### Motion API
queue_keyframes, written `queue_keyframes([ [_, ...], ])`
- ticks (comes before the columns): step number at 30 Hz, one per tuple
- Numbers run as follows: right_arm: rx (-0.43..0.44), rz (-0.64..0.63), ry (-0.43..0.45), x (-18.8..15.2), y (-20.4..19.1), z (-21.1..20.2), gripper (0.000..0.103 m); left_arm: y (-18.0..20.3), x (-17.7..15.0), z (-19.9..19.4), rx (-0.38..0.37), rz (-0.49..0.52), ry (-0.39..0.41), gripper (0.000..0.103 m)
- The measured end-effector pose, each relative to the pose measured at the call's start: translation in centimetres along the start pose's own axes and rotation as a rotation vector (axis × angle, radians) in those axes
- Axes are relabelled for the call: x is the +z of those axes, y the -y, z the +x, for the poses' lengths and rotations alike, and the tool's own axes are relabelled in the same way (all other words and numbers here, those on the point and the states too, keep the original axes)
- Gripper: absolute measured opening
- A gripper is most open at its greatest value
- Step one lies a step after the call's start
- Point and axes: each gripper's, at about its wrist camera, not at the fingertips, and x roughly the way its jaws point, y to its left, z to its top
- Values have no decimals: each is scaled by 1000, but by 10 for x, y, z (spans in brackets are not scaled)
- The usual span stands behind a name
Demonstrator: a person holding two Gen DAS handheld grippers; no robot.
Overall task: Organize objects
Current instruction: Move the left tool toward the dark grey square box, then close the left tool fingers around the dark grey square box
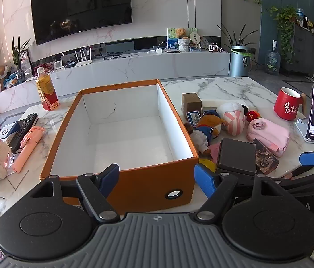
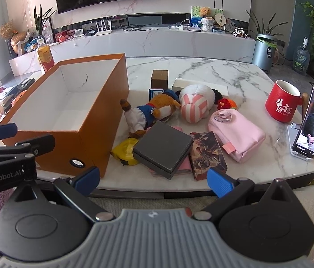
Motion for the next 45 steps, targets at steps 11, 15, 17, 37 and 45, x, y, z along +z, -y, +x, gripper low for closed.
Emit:
queue_keyframes([
  [11,11,20,-20,0,10,5,102,5,3,3,-56,8,-21,76],
  [15,1,49,-23,2,21,7,92,14,9,5,-120,45,-21,71],
  [17,-3,65,-31,3,28,9,85,21,14,7,-166,64,-21,65],
  [37,10,221,-93,12,98,58,37,84,63,118,-383,109,-321,77],
  [45,75,241,-135,13,111,89,41,98,63,158,-346,98,-488,83],
])
